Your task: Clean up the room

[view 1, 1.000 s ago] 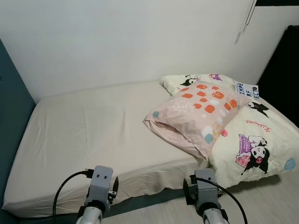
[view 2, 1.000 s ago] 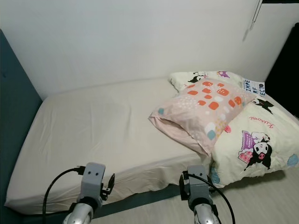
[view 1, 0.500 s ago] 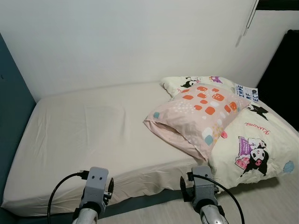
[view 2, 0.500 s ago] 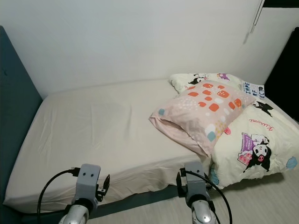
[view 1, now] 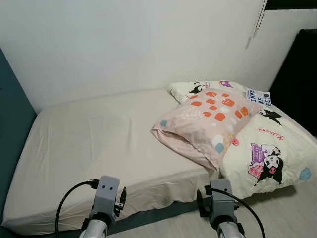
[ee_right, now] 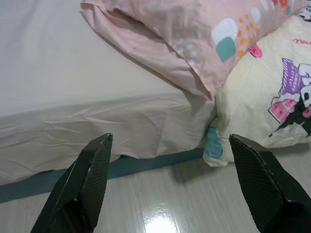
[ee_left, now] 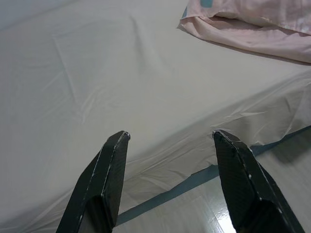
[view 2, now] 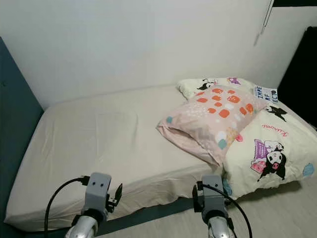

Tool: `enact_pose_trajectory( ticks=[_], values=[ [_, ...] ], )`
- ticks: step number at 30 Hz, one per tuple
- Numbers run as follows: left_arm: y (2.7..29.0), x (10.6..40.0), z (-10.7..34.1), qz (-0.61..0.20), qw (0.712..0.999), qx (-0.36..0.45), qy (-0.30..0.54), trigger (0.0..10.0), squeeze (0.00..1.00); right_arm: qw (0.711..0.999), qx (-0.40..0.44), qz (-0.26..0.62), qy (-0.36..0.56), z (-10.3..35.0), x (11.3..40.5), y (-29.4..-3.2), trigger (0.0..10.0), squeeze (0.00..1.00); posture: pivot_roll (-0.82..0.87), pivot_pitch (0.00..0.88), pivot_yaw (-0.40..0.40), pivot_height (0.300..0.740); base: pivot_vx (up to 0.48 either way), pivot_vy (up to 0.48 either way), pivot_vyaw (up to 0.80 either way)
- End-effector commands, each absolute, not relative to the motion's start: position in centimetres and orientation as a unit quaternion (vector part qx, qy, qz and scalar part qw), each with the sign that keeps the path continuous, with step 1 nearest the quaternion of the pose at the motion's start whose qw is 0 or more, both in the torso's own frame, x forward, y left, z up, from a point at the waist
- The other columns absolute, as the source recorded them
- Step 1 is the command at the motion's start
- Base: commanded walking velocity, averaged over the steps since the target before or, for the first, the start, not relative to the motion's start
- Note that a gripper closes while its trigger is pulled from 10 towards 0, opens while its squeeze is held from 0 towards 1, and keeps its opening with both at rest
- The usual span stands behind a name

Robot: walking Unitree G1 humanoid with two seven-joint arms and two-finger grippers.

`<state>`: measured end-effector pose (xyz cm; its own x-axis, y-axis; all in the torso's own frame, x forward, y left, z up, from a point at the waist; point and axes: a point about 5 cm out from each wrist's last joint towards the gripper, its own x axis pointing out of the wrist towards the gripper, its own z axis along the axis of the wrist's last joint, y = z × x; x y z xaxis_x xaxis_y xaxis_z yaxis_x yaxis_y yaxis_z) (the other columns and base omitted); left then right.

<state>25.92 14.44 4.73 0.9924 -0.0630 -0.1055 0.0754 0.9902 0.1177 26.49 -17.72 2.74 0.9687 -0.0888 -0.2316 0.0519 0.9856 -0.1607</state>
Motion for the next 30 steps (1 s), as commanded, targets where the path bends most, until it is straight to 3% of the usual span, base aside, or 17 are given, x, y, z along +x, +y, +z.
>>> enact_pose_trajectory(
  ticks=[1,12,21,24,30],
  values=[
    [15.0,25.4,4.5,-0.028,0.996,0.060,0.057,10.0,0.00,0.989,-0.074,-0.032,0.125,2.5,26.4,-17.8,10.0,0.00,-0.03,0.107,-0.033,0.740,0.000,0.000,0.00],
    [14.7,25.1,5.4,-0.047,0.997,0.061,0.030,10.0,0.00,0.990,-0.077,-0.020,0.116,3.0,26.5,-17.8,10.0,0.00,-0.01,0.109,-0.042,0.740,0.000,0.000,0.00],
    [12.0,26.7,7.8,-0.081,0.996,0.028,-0.021,10.0,0.00,0.994,-0.071,-0.015,0.084,4.8,25.1,-18.6,10.0,0.00,-0.01,0.111,-0.038,0.740,0.000,0.000,0.00],
    [10.0,27.9,8.6,-0.105,0.994,0.016,-0.033,10.0,0.00,0.994,-0.068,-0.037,0.080,5.0,25.2,-19.2,10.0,0.00,-0.02,0.111,-0.032,0.740,0.000,0.000,0.00],
    [8.9,28.3,9.1,-0.129,0.991,0.017,-0.039,10.0,0.00,0.994,-0.069,-0.037,0.074,5.1,24.9,-19.2,10.0,0.00,-0.02,0.106,-0.029,0.740,0.000,0.000,0.00]
  ],
)
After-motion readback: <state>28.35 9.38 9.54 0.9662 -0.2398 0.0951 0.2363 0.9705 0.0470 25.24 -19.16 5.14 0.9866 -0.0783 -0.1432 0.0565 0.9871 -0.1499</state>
